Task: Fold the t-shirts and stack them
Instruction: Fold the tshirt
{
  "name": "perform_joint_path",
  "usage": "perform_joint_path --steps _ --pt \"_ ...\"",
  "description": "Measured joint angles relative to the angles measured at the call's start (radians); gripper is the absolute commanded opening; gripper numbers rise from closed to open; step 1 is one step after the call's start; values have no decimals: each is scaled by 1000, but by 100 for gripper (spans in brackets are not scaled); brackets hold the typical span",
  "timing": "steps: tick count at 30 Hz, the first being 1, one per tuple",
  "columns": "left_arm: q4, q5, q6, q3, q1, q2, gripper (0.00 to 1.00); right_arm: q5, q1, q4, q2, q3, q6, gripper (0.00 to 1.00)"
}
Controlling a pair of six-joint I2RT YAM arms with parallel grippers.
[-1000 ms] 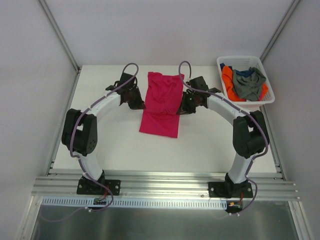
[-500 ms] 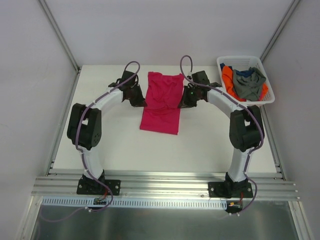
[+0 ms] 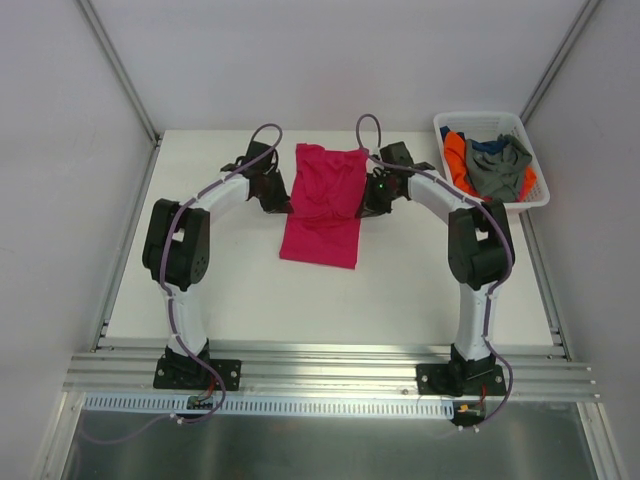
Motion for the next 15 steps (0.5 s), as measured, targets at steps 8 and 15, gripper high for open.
perform_joint_path --steps 8,15 --pt "1 -1 0 2 6 1 0 -4 -8 -4 0 19 -5 1" --pt "3 -2 0 6 6 3 0 -7 -8 4 2 19 -5 1"
